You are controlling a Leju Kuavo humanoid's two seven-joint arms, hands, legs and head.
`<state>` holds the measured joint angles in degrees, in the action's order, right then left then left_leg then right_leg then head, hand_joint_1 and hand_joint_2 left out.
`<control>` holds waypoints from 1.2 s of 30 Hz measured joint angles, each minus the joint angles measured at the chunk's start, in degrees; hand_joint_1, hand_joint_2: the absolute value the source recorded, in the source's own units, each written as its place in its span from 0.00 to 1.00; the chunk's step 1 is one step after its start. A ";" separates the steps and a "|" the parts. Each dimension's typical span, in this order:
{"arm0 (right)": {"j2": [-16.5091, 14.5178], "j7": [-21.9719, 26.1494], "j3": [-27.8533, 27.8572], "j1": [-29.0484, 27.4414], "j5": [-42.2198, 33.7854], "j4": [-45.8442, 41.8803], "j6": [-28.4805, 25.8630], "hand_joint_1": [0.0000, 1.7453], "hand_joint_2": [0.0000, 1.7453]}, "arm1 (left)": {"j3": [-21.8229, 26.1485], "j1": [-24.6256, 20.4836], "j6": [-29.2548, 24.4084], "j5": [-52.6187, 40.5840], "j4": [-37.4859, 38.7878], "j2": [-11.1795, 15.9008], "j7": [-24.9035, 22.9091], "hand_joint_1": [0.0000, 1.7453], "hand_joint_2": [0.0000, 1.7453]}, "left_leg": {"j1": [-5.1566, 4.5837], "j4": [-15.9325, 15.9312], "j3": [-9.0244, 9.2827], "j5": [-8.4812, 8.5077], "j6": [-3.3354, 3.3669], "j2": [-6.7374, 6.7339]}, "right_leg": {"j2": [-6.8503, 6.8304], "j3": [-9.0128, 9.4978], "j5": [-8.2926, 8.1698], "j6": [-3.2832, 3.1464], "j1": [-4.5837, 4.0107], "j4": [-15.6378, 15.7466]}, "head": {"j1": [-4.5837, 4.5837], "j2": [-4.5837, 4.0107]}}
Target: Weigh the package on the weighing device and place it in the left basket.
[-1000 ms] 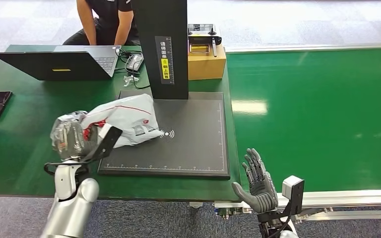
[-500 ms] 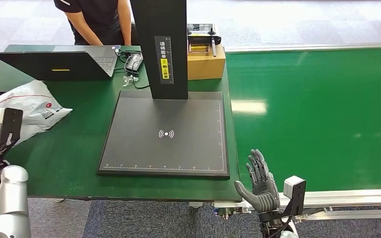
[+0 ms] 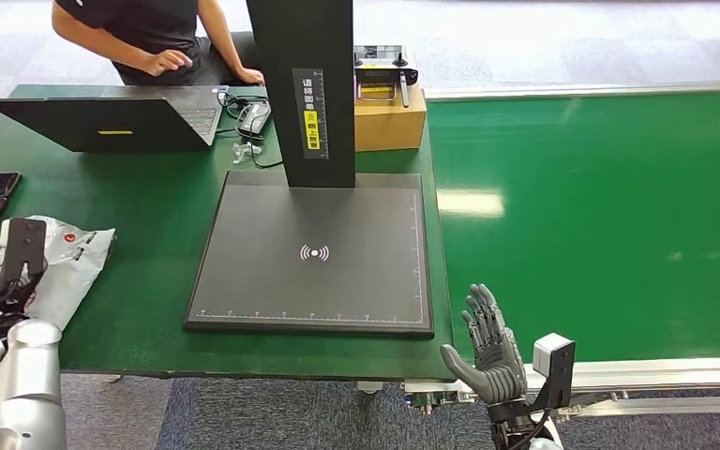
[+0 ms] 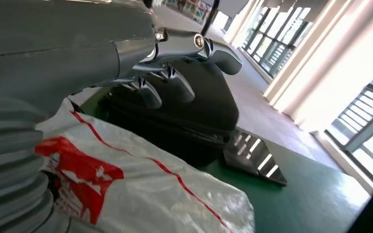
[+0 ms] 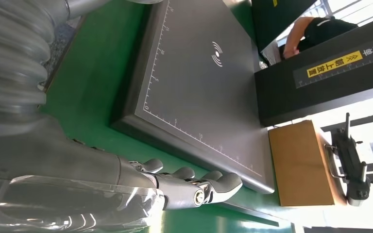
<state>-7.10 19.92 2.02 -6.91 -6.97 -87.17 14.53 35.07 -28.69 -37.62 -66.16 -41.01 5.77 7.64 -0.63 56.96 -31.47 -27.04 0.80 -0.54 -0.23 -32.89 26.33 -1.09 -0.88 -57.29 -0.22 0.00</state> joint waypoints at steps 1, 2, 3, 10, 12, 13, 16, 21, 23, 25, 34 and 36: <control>-0.01 -0.01 0.01 0.00 0.04 0.00 0.05 0.00 1.00 | -0.63 0.03 -0.09 2.46 0.09 -0.18 1.56 0.00 1.00 | 0.00 0.00 0.00 0.00 0.00 0.00 | -0.01 0.00 0.00 0.00 0.00 0.00 | -0.01 0.00; -0.01 -0.01 0.01 0.00 0.05 0.00 0.10 0.00 1.00 | -1.34 0.08 -0.17 4.91 0.10 -0.37 3.23 0.00 1.00 | 0.00 0.00 0.00 0.00 0.00 0.01 | -0.01 0.00 0.00 0.00 0.00 0.00 | 0.00 0.00; -0.01 -0.01 0.02 0.00 0.06 0.00 0.16 0.00 1.00 | -2.05 0.19 -0.27 7.21 0.00 -0.61 4.85 0.00 1.00 | 0.00 0.00 0.00 0.00 0.00 0.01 | -0.01 0.00 0.00 0.00 0.00 0.00 | 0.00 0.00; -0.03 0.55 0.17 -0.19 0.66 0.00 0.74 0.00 1.00 | -8.88 5.72 2.80 27.99 -11.48 -4.84 18.66 0.00 1.00 | -0.02 0.00 0.00 -0.01 0.01 -0.01 | 0.02 -0.01 0.00 0.00 0.03 0.01 | 0.00 0.00; -0.03 1.13 0.30 -0.20 1.08 -0.01 0.99 0.00 1.00 | -12.47 8.91 7.88 35.52 -18.18 -6.91 20.67 0.00 1.00 | -0.05 0.00 -0.01 -0.03 0.03 -0.01 | 0.01 0.00 0.01 0.01 0.06 0.02 | 0.01 0.00; -0.03 1.47 0.35 -0.21 1.36 -0.04 1.19 0.00 1.00 | -14.49 10.51 10.69 38.74 -21.40 -7.89 20.91 0.00 1.00 | -0.07 0.00 -0.01 -0.04 0.05 0.00 | 0.00 0.00 0.01 0.01 0.08 0.02 | 0.02 0.00; -0.02 2.73 0.43 -0.24 2.44 -0.37 2.14 0.00 1.00 | -20.23 14.83 17.67 44.46 -29.26 -10.32 19.27 0.00 1.00 | -0.10 0.00 -0.01 -0.06 0.06 -0.01 | 0.01 0.00 0.01 0.02 0.12 0.03 | 0.01 0.00; 0.28 5.84 0.33 -0.43 5.51 -1.21 4.19 0.00 1.00 | -27.49 20.08 30.83 55.30 -35.34 -13.01 17.20 0.00 1.00 | -0.11 0.00 0.01 -0.06 0.07 0.00 | 0.01 0.01 0.01 0.02 0.12 0.05 | 0.01 0.00; 0.55 7.01 0.03 -0.44 6.70 -1.72 4.83 0.00 1.00 | -29.94 21.77 36.65 60.97 -35.90 -13.61 17.68 0.00 1.00 | -0.11 0.00 0.01 -0.06 0.06 0.00 | 0.01 0.01 0.01 0.02 0.11 0.05 | 0.01 0.00; 0.77 7.98 -0.27 -0.42 7.78 -2.30 5.20 0.00 1.00 | -32.12 23.08 40.83 64.59 -36.00 -13.92 18.20 0.00 1.00 | -0.11 0.00 0.02 -0.06 0.06 0.00 | 0.01 0.01 0.01 0.02 0.11 0.04 | 0.01 0.00; 1.58 10.67 -0.81 -0.70 12.02 -6.37 5.13 0.00 1.00 | -37.35 26.85 45.11 63.96 -36.02 -14.60 16.38 0.00 1.00 | -0.10 -0.01 0.02 -0.06 0.06 -0.01 | 0.01 0.00 0.01 0.02 0.10 0.04 | 0.01 0.00; 1.59 10.26 -0.81 -0.77 11.99 -7.20 4.85 0.00 1.00 | -37.67 27.37 45.61 63.41 -36.11 -14.74 16.47 0.00 1.00 | -0.10 -0.01 0.02 -0.06 0.06 -0.01 | 0.01 0.01 0.01 0.02 0.10 0.04 | 0.01 0.00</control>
<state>-5.51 30.18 1.20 -7.69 5.02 -94.37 19.38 -2.61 -1.32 7.98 -2.74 -77.13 -8.97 24.11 -0.73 56.95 -31.45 -27.10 0.86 -0.54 -0.22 -32.88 26.34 -1.07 -0.78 -57.25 -0.22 0.00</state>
